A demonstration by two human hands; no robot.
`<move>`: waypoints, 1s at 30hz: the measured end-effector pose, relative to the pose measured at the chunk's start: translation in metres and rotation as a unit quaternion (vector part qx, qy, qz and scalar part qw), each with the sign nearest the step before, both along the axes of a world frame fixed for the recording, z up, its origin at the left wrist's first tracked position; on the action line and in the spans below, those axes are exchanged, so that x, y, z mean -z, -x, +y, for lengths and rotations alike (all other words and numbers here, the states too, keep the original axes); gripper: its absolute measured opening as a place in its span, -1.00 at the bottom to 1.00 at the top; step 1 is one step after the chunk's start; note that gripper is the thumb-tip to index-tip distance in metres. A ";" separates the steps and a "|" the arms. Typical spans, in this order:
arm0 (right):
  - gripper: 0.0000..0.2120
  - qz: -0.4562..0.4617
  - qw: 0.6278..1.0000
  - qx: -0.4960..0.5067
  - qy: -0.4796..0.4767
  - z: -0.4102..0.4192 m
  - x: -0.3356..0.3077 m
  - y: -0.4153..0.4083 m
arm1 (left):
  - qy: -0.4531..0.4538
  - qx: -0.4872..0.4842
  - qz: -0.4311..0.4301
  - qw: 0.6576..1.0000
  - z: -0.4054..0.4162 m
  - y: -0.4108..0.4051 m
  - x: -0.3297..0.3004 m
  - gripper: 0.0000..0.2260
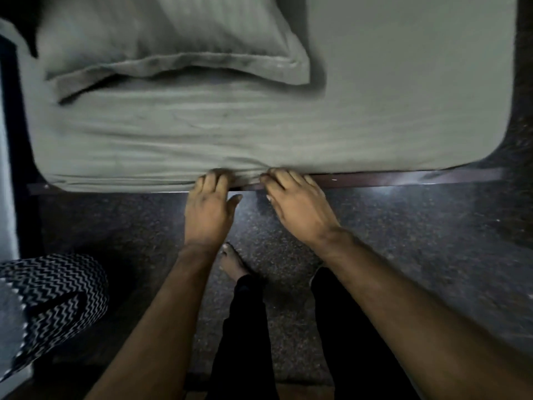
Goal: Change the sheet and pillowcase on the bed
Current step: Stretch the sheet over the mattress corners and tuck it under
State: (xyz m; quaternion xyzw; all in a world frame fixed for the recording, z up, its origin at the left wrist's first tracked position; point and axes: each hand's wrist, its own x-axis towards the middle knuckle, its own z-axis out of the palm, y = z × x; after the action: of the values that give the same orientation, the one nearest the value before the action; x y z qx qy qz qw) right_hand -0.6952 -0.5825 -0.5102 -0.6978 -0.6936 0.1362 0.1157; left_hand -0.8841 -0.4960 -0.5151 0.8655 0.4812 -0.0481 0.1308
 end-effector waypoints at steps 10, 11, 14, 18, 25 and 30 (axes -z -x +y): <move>-0.53 -0.041 0.984 -0.174 0.007 0.026 0.031 0.012 | -0.040 0.003 -0.041 0.998 -0.012 0.042 0.007 -0.71; -0.49 -0.051 0.984 -0.170 0.011 0.024 0.031 0.015 | -0.030 -0.009 -0.049 0.998 -0.015 0.042 0.008 -0.68; -0.44 -0.058 0.992 -0.106 0.030 0.021 0.027 0.032 | 0.005 -0.018 -0.062 0.998 -0.017 0.041 0.006 -0.62; -0.48 -0.031 0.998 -0.029 0.055 0.017 0.014 0.056 | 0.041 -0.039 -0.072 0.996 -0.018 0.036 0.005 -0.55; -0.55 0.005 0.991 0.053 0.121 0.042 0.000 0.074 | 0.070 -0.085 -0.071 0.991 0.028 0.011 0.005 -0.64; -0.60 0.022 0.960 0.059 0.275 0.078 -0.014 0.074 | 0.143 0.036 0.073 0.986 0.047 0.018 0.003 -0.64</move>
State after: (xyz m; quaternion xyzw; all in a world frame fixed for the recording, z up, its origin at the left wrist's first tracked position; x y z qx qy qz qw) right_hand -0.7696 -0.5047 -0.4961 -0.7392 -0.5845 0.3296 -0.0573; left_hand -0.9019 -0.4494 -0.5185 0.8489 0.4458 -0.1842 0.2162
